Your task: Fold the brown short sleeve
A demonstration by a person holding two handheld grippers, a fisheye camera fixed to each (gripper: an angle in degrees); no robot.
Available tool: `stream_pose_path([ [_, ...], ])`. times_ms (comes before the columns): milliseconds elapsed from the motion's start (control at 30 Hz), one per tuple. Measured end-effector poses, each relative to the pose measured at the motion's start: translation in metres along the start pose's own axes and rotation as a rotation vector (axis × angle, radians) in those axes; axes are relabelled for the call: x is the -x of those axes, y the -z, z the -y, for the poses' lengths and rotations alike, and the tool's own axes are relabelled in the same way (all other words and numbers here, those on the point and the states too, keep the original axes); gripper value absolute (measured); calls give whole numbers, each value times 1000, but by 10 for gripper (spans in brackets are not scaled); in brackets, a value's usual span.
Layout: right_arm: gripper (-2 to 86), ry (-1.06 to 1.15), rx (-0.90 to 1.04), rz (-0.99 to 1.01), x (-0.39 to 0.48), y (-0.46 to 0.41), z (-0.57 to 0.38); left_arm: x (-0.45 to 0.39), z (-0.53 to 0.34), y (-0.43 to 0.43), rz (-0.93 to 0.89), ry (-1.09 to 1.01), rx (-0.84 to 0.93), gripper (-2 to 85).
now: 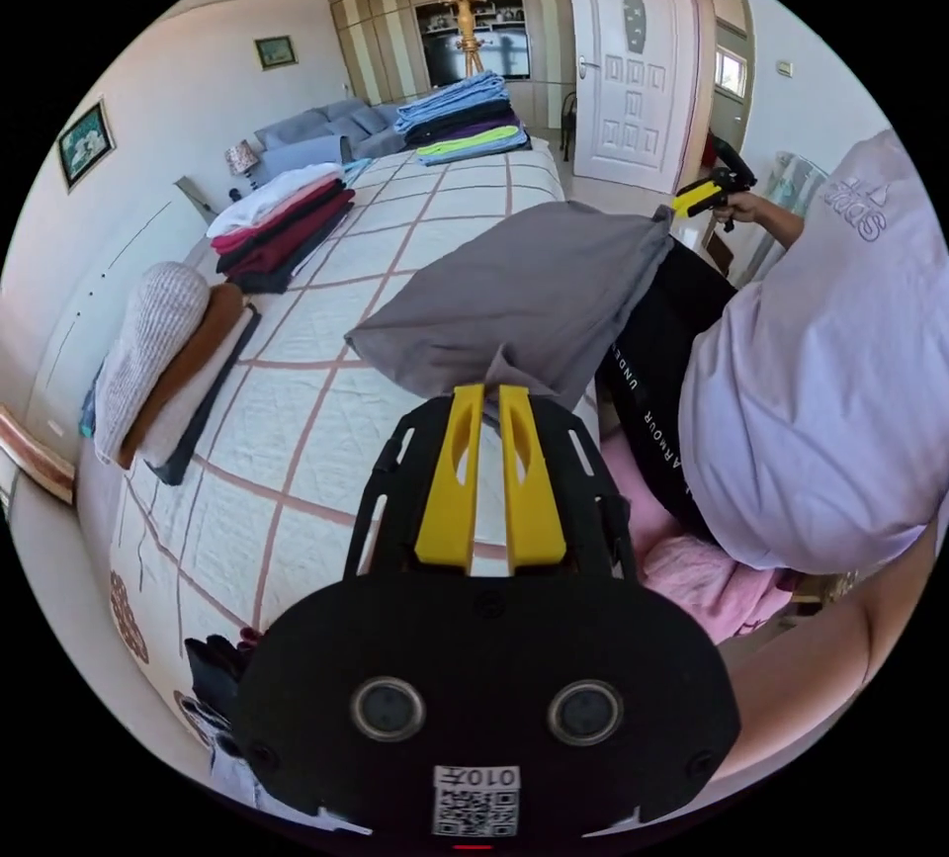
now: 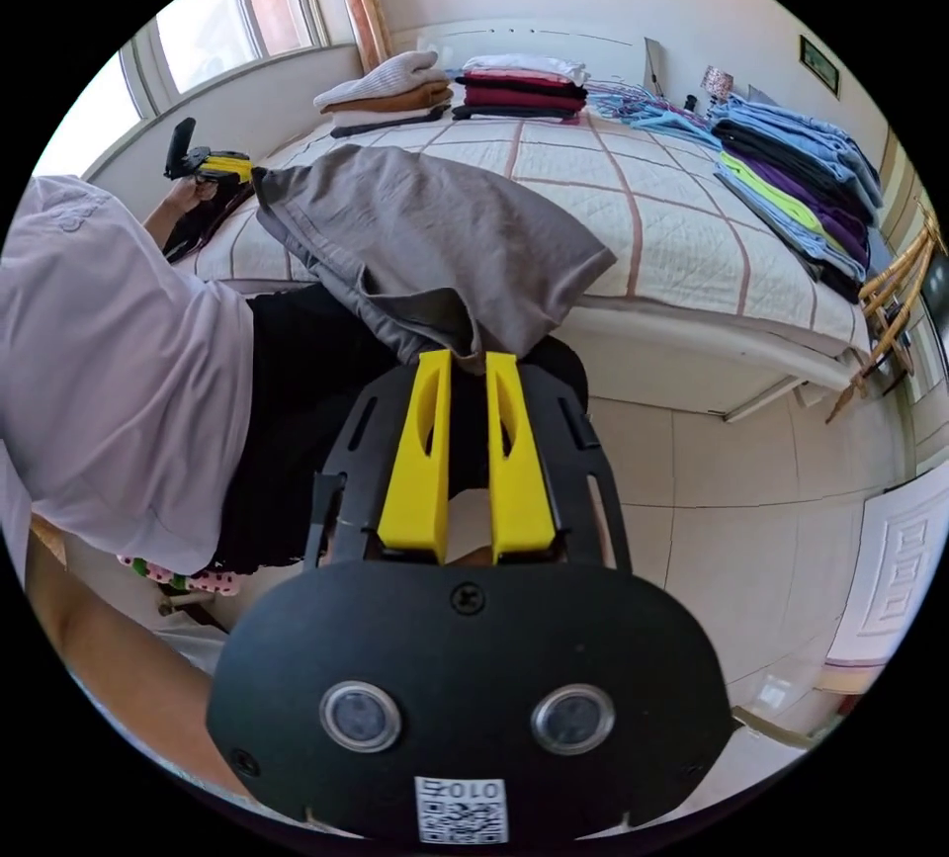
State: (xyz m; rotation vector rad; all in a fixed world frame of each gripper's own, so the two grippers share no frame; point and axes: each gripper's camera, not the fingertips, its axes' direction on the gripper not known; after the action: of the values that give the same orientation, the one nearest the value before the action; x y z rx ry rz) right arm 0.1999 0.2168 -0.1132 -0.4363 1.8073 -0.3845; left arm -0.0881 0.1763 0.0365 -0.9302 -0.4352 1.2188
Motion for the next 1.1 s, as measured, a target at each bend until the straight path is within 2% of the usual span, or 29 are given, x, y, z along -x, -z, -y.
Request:
stream_pose_path([
  [100,49,-29,-59,-13,4,11,-1,-7,9,-7,-9,-47,62,41],
  [167,48,-41,-142,-22,11,25,-3,-7,7,2,20,-46,30,44],
  [233,48,-51,-184,-28,17,33,-4,6,-7,21,46,54,-53,45],
  [367,42,-14,-148,-37,42,23,19,15,-19,42,130,160,-121,47],
  [500,33,25,-158,-16,62,2,51,6,6,11,88,87,-85,50],
  [633,25,84,-27,-18,80,-35,89,-5,19,-47,-49,5,102,45],
  [733,18,173,96,-4,95,-57,97,-22,10,-65,-111,-90,164,34],
  [800,15,206,182,1,100,-69,95,-21,1,-68,-104,-75,179,35],
  [900,12,192,211,10,98,-70,93,15,-11,-52,-105,128,68,51],
  [1033,11,164,61,-1,90,-34,105,102,-29,-37,-53,558,-131,82],
  [1100,11,136,-14,-12,82,-18,112,139,-35,-49,-76,676,-180,95],
])
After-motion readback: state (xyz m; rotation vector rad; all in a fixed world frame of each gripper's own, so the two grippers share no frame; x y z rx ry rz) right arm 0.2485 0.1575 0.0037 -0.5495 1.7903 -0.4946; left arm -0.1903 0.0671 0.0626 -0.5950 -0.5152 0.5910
